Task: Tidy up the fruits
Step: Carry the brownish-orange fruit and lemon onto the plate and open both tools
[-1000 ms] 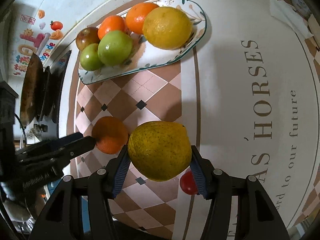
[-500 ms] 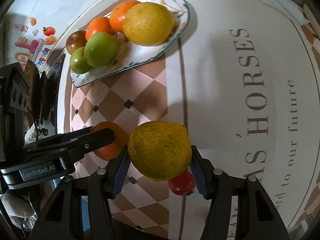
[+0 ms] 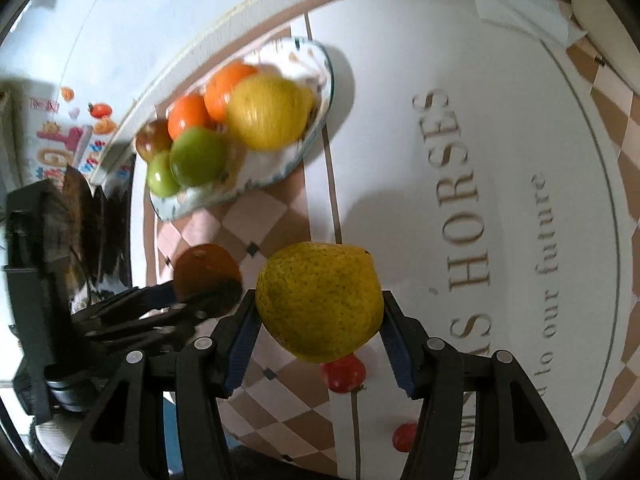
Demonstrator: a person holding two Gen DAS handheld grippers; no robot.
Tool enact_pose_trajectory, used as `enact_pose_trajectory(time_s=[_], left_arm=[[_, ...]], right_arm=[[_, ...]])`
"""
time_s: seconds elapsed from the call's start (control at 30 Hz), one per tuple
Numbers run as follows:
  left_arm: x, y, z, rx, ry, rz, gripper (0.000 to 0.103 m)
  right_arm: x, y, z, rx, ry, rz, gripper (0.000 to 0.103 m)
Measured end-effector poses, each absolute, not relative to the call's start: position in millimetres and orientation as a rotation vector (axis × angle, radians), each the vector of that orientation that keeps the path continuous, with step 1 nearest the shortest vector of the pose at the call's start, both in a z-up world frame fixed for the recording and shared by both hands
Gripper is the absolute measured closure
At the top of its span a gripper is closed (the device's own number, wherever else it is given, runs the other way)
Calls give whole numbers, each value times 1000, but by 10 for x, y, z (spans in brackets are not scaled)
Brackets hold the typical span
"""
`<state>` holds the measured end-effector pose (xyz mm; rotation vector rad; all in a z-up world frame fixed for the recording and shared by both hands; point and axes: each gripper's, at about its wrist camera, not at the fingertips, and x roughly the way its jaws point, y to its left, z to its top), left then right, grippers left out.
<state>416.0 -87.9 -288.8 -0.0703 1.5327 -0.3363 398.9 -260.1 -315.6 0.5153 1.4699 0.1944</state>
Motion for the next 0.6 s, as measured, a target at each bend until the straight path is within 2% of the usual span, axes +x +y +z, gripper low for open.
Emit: enact_pose_trajectory(time_s=[0.2,0.4,0.6], left_arm=[[4578,-946,-2589,-75,1439,-336,51],[4817,-957,-2790,-70,1461,-283,51],[4893,-977,-2970,-92,1499,-249,50]], right_arm=[[4450,-2786,-2906,569,1384,190,43],[5211,-2722,-2804,513,1349,203,42],[5751,-2614,-3056,486,1425,219,42]])
